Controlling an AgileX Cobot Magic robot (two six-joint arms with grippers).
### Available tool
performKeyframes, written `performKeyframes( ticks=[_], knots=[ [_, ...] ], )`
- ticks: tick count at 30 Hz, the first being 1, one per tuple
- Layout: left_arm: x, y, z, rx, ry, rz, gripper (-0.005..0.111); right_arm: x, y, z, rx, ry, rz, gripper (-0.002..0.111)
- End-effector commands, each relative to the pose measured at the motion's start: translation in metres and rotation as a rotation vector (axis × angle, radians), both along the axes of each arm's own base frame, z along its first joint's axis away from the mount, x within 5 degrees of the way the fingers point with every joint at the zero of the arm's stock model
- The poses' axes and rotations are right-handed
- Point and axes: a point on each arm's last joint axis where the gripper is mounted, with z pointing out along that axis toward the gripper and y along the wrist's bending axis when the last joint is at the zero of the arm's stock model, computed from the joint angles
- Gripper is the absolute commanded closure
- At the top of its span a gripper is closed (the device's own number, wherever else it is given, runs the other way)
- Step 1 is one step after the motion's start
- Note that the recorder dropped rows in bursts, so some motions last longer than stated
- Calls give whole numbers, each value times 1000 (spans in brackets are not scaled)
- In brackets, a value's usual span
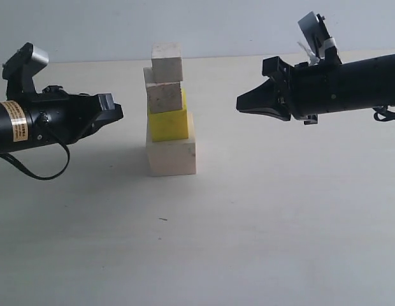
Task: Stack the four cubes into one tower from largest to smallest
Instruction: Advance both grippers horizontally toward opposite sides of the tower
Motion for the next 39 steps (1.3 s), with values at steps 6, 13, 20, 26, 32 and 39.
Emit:
performKeyframes(
  ticks=[6, 13, 20, 26, 32, 39],
  knots=[
    [3, -7, 7, 10, -27, -92, 107, 8, 5, -4, 62, 10, 33, 108],
    [1, -10, 9, -12, -44, -124, 107, 10, 6, -2, 64, 3, 36, 108],
    [6, -13, 15, 41, -81, -189, 107, 18, 8, -15, 78, 35, 55, 108],
    [13, -5, 5, 57, -44, -148, 107, 22, 9, -30, 103, 85, 41, 108],
    [18, -9, -2, 11, -35, -176, 107, 17, 36, -28, 87, 71, 160, 108],
    [25, -11, 4, 7, -71, -184, 107, 15, 43, -29, 66, 82, 165, 108]
  ],
)
